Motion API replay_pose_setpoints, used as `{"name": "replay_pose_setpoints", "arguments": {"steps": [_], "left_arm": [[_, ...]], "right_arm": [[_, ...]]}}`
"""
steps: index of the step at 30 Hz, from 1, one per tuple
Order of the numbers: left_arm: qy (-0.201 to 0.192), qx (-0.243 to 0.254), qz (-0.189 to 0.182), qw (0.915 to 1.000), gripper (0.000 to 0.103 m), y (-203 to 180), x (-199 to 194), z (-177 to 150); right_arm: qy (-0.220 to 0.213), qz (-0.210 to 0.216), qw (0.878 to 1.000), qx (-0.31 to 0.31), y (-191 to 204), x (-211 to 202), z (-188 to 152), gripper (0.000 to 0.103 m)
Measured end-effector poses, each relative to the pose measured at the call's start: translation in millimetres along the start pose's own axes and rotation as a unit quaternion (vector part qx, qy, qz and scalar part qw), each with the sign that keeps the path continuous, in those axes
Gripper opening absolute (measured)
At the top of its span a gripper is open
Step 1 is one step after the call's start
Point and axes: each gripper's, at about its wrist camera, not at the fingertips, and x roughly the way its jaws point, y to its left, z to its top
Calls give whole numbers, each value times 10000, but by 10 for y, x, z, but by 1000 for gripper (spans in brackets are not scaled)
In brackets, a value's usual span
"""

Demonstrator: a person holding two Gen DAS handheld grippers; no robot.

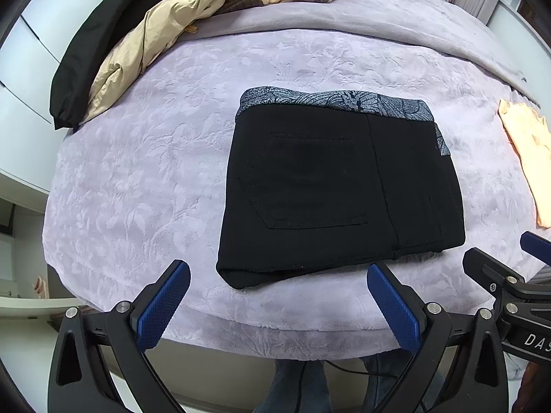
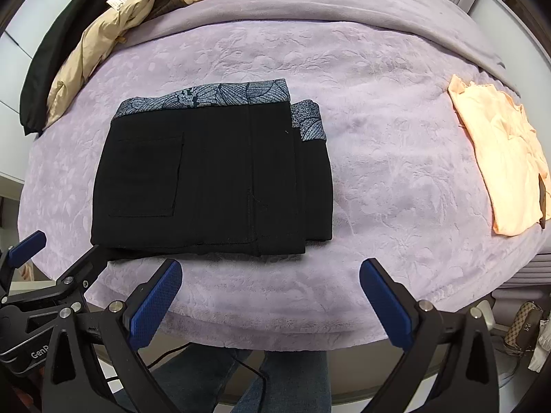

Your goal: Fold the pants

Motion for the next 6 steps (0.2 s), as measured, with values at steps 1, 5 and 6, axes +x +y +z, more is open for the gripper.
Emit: {"name": "replay_pose_setpoints", "arguments": {"steps": [1,5,6], "left_arm": [[-31,20,4,10000,103,-5,-6,-6],[-106,123,54,9999,103,-26,-29,-8],[-96,113,51,9999,103,-25,-28,-6]], "right_arm": [[7,-5,10000,-4,-3,3,6,103],[6,13,10000,26,-20,4,18,103],[8,10,10000,22,-26,8,25,103]]}}
